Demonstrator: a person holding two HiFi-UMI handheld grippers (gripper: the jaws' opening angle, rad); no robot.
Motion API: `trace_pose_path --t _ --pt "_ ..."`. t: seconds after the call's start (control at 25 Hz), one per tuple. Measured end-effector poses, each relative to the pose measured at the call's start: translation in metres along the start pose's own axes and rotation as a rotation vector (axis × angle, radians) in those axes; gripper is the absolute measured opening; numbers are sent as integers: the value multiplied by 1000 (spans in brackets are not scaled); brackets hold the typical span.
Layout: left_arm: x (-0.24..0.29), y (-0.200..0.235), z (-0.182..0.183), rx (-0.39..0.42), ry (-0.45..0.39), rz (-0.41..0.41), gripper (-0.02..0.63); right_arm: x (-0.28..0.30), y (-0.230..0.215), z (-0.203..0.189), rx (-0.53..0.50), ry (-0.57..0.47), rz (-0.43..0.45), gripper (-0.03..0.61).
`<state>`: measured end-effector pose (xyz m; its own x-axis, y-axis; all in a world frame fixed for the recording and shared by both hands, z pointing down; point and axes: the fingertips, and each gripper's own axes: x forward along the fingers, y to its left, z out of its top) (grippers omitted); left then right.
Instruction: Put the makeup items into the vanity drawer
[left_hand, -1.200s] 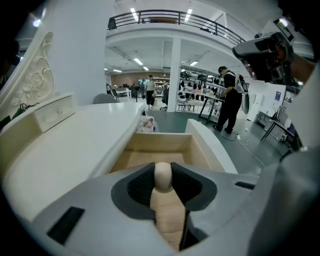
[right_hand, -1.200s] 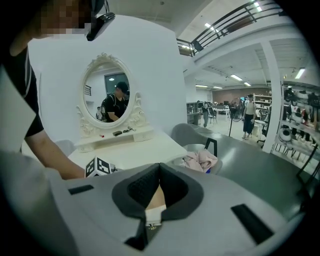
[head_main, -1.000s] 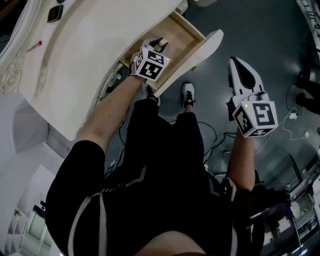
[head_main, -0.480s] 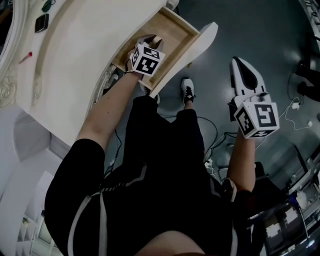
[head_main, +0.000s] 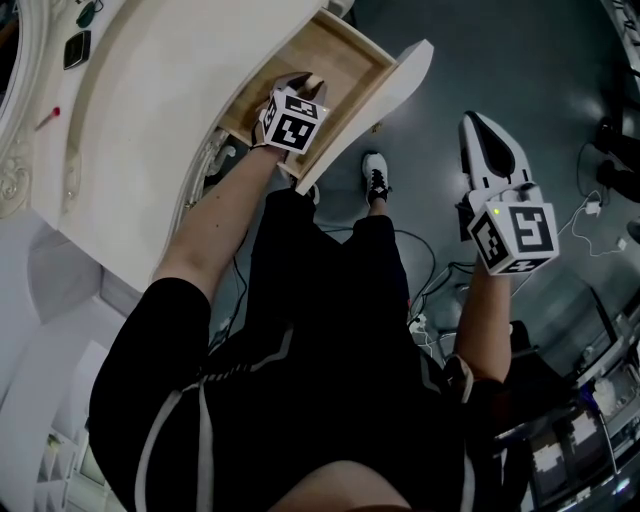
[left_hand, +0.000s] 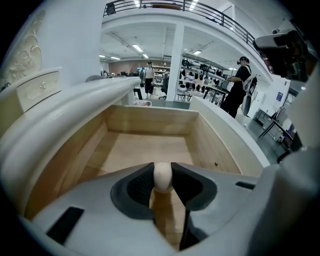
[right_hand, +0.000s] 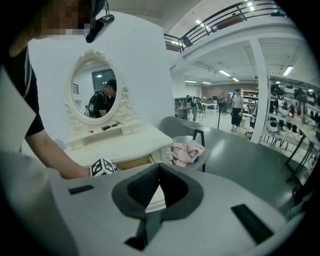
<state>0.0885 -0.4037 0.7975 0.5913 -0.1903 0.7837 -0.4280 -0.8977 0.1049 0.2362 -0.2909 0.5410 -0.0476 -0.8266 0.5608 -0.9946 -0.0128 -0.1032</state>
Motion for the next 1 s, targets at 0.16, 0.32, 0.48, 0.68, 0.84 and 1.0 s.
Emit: trace_pose_path --t 0.16,0.32,0.48,0.68,0.84,1.0 --pt "2 1 -4 -15 7 3 103 0 1 -4 5 6 7 5" --pt "6 3 -4 -18 9 6 106 0 -2 -7 7 9 4 5" --pt "8 1 -4 -18 16 4 107 -2 -3 -8 11 9 4 5" --pt "7 -1 -3 -4 28 -5 124 -4 -3 -5 7 2 12 6" --pt "4 2 -1 -15 3 -5 160 -5 -2 -1 -1 -4 19 6" --pt "-3 -4 1 10 -1 -17 192 -10 -2 4 -8 -8 29 6"
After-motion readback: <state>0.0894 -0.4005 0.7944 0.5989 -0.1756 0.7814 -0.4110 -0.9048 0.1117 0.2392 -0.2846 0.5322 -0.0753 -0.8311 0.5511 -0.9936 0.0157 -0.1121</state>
